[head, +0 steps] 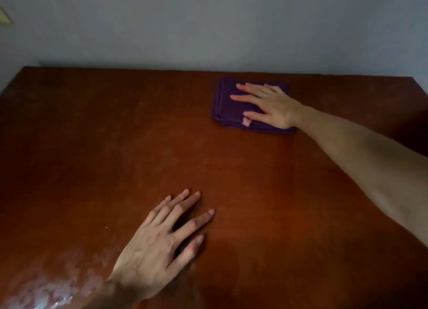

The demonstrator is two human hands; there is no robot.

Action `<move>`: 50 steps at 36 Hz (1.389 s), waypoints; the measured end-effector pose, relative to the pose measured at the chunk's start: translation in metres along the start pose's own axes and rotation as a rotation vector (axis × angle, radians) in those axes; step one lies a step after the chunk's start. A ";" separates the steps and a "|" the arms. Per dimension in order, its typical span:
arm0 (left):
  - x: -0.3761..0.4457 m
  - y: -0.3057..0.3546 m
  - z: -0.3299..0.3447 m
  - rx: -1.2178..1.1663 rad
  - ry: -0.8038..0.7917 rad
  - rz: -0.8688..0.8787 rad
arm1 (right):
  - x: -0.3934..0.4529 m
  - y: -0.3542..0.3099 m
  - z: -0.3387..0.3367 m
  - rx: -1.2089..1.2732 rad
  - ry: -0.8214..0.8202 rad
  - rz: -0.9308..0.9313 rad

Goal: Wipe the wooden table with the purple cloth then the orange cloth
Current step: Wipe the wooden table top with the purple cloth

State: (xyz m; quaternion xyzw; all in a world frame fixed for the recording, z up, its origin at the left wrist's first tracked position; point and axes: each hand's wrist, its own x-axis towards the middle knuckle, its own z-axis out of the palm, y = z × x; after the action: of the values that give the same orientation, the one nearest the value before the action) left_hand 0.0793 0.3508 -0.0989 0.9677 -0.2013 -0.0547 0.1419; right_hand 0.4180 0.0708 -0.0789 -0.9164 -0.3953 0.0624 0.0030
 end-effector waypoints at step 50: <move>0.073 0.128 0.041 0.008 0.199 -0.066 | -0.274 -0.036 0.043 0.030 0.038 -0.011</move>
State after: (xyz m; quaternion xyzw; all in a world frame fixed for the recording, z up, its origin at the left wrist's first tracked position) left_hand 0.0908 0.1982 -0.1036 0.9749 -0.1542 0.0380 0.1557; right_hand 0.2011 -0.1053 -0.0893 -0.9150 -0.3995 0.0509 0.0244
